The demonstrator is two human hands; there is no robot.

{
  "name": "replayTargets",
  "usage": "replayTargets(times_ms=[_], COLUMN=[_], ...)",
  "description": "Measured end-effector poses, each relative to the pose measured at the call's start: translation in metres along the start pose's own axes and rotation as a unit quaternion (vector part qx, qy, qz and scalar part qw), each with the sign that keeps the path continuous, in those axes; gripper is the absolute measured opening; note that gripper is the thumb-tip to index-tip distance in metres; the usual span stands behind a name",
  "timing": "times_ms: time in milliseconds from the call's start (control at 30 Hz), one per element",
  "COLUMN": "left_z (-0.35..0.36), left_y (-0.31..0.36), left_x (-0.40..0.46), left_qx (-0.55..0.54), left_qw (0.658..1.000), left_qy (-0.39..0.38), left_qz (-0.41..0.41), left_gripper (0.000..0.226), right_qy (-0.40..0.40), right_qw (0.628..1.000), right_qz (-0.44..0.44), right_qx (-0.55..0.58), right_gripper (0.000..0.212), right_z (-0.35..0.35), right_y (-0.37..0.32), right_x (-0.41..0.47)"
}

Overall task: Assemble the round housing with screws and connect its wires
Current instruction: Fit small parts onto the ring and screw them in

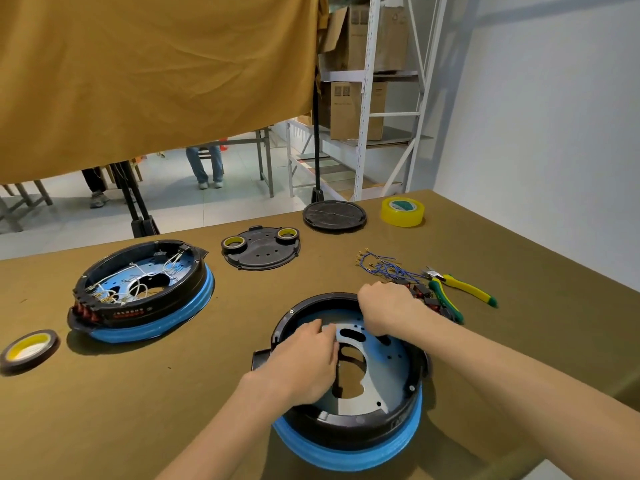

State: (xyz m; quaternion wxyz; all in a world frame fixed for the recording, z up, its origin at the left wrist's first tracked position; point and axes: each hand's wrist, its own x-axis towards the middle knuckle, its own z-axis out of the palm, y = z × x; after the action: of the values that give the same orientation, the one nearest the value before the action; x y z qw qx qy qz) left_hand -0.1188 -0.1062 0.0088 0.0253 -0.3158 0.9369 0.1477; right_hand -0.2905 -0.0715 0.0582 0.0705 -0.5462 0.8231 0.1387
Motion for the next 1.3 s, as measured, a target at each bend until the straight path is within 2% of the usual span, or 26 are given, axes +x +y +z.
replayTargets(times_ms=[67, 100, 167, 233, 300, 433, 500, 600, 700, 800, 900, 1067, 1300], left_z=[0.003, 0.003, -0.003, -0.007, -0.008, -0.004, -0.004, -0.005, -0.003, 0.002, 0.006, 0.013, 0.016], left_y=[-0.001, 0.001, 0.009, 0.020, 0.026, 0.032, 0.032, 0.027, 0.020, 0.019, 0.018, 0.018, 0.014], left_x=[-0.008, -0.008, -0.006, -0.005, -0.008, -0.014, -0.012, -0.004, 0.007, 0.018, 0.027, 0.031, 0.033], left_qx=[0.045, 0.075, 0.108, 0.123, 0.144, 0.154, 0.145, 0.121, 0.113, 0.105, 0.071, 0.085, 0.065], left_qw=[0.999, 0.997, 0.994, 0.991, 0.987, 0.984, 0.986, 0.990, 0.992, 0.994, 0.997, 0.996, 0.998], left_qy=[-0.007, -0.009, -0.004, 0.009, 0.011, 0.005, 0.015, 0.029, 0.022, 0.028, 0.025, 0.013, 0.013], left_qz=[-0.023, -0.028, -0.035, -0.049, -0.074, -0.086, -0.081, -0.073, -0.046, -0.022, 0.000, 0.007, 0.016], left_gripper=[0.051, 0.053, 0.055, 0.056, 0.055, 0.047, 0.044, 0.047, 0.051, 0.049, 0.054, 0.056, 0.055], right_qy=[-0.093, -0.113, -0.067, 0.016, 0.069, 0.159, 0.161, 0.106, 0.062, 0.090, 0.135, 0.176, 0.174], right_qw=[0.995, 0.991, 0.987, 0.976, 0.967, 0.975, 0.983, 0.993, 0.994, 0.985, 0.981, 0.977, 0.978], right_qz=[-0.012, -0.030, -0.069, -0.107, -0.134, -0.109, -0.062, -0.002, -0.019, -0.032, -0.027, -0.017, -0.017], right_qx=[0.042, 0.064, 0.128, 0.186, 0.204, 0.111, 0.066, 0.041, 0.089, 0.142, 0.136, 0.121, 0.116], right_gripper=[0.038, 0.048, 0.057, 0.050, 0.034, 0.016, 0.008, 0.015, 0.012, 0.011, 0.010, 0.015, 0.018], right_z=[-0.011, -0.016, -0.022, -0.017, -0.005, 0.011, 0.012, 0.014, 0.012, 0.014, 0.023, 0.028, 0.026], right_y=[0.007, 0.010, 0.007, -0.006, -0.018, -0.017, -0.009, 0.007, 0.017, 0.019, 0.018, 0.017, 0.018], right_x=[-0.002, -0.001, 0.003, 0.006, 0.008, 0.007, 0.004, -0.002, 0.001, 0.004, 0.003, 0.003, 0.004])
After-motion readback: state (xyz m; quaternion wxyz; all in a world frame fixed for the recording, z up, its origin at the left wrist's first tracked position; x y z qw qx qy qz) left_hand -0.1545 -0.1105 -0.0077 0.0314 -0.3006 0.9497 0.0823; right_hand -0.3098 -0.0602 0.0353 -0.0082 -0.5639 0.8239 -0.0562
